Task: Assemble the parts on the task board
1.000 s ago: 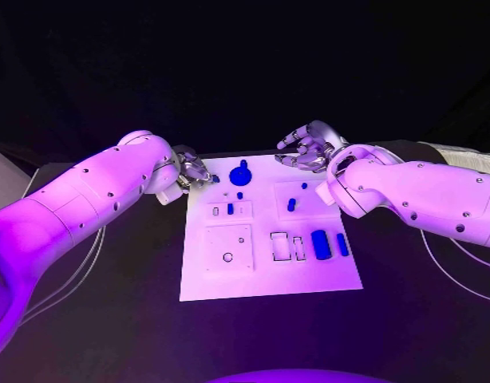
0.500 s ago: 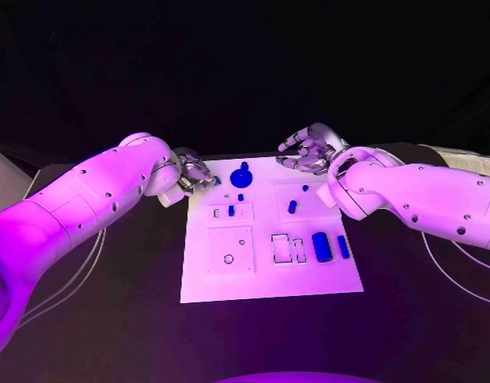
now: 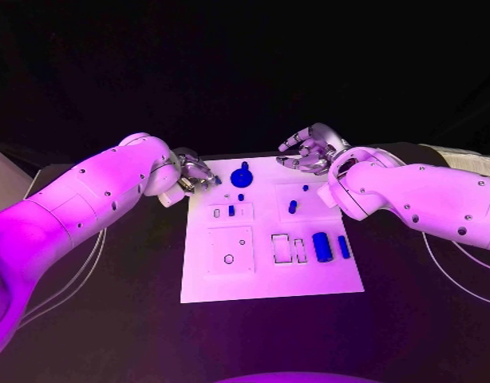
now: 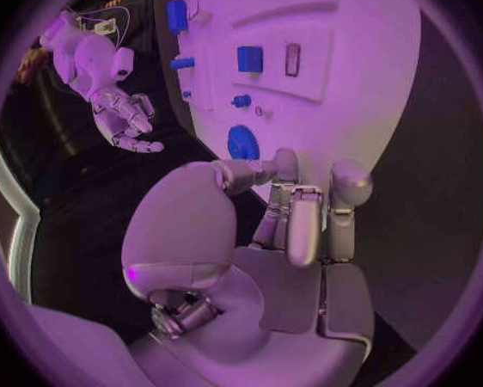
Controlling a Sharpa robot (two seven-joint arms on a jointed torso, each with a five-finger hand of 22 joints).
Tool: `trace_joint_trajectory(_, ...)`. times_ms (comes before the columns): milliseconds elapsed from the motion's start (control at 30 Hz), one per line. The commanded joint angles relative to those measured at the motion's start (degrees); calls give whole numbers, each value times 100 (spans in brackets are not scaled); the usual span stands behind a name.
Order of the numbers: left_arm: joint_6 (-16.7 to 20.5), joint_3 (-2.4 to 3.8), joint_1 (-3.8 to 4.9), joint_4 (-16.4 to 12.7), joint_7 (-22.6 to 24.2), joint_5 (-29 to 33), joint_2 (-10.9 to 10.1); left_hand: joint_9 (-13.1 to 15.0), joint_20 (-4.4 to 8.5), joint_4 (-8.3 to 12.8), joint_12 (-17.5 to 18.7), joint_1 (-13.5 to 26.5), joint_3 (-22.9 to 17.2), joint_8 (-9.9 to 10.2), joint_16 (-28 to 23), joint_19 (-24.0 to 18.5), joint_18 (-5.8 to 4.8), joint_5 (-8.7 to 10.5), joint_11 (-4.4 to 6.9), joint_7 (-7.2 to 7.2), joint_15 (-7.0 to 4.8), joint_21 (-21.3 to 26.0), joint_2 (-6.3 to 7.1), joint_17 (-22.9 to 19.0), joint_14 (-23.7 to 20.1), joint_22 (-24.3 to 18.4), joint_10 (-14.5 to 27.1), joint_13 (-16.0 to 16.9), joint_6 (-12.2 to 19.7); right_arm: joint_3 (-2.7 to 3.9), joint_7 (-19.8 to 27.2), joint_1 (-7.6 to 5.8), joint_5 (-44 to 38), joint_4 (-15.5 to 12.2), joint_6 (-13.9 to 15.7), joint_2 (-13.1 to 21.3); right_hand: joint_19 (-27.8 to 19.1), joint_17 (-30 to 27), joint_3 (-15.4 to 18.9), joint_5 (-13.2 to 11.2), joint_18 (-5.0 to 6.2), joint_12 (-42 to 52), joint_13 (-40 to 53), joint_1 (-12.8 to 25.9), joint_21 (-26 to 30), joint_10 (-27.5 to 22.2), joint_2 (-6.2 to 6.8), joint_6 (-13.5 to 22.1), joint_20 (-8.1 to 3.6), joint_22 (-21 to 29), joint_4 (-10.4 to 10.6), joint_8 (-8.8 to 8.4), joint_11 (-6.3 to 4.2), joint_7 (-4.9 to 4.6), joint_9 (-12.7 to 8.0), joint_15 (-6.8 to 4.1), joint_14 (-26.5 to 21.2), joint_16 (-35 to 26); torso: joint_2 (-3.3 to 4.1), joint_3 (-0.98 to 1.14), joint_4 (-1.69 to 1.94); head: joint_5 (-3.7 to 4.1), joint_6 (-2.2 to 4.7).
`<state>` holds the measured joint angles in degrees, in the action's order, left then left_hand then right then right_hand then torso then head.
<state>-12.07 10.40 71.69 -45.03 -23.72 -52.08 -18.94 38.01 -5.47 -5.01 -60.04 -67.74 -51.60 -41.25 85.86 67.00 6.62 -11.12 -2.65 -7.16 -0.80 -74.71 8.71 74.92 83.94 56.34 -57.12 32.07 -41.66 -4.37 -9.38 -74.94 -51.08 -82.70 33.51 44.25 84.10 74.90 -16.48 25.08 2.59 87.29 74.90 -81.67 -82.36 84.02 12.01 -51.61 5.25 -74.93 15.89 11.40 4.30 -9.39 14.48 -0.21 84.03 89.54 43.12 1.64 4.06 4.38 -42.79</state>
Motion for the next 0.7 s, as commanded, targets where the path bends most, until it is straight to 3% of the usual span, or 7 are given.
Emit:
trace_joint_trajectory(33,-22,2,4,6,2,100,4,-18,-18,-60,24,129,165,53,-8,-37,62,21,-37,-33,32,51,40,378,122,-20,2,-6,-27,3,34,-1,-49,-2,-64,2,339,1356,-28,34,-58,10,1241,9,27,314,26,-15,26,-786,2,-20,27,-16,-9,21,562,-10,-2,2,-2,0,-4)
trace_joint_trajectory(300,-49,2,5,30,-66,107,8,-114,-26,-386,-10,364,649,205,-5,-46,66,33,-50,-41,46,110,186,366,111,-74,12,-7,-56,3,32,-1,-49,-5,-65,5,339,1350,-56,30,-57,5,1234,35,30,308,39,-24,25,-785,3,-15,25,-13,-8,19,561,-12,0,1,-2,-3,-5)
trace_joint_trajectory(367,-47,2,5,38,-80,107,10,-130,-28,-440,-16,380,711,229,-4,-46,67,35,-53,-45,49,118,198,364,110,-83,13,-7,-61,3,30,-1,-49,-5,-67,6,339,1350,-56,30,-57,5,1234,35,30,308,39,-24,25,-785,3,-15,25,-13,-8,19,561,-12,0,1,0,-2,-1)
trace_joint_trajectory(500,-45,2,5,64,-114,105,18,-186,-38,-763,-42,476,1010,311,-3,-30,66,49,-66,-54,62,141,229,351,103,-98,4,-9,-99,3,26,-1,-49,-7,-74,7,339,1350,-56,30,-57,5,1234,35,30,308,39,-24,25,-785,3,-15,25,-13,-8,19,561,-12,0,-1,0,-1,-2)
trace_joint_trajectory(700,-43,1,6,92,-154,98,26,-204,-36,-989,-60,509,1208,334,1,-15,65,56,-67,-51,63,148,239,351,104,-102,-4,-10,-139,3,24,-1,-49,-8,-82,8,339,1350,-56,30,-57,5,1234,35,30,308,39,-24,25,-785,3,-15,25,-13,-8,19,561,-12,1,-3,-2,0,-8)
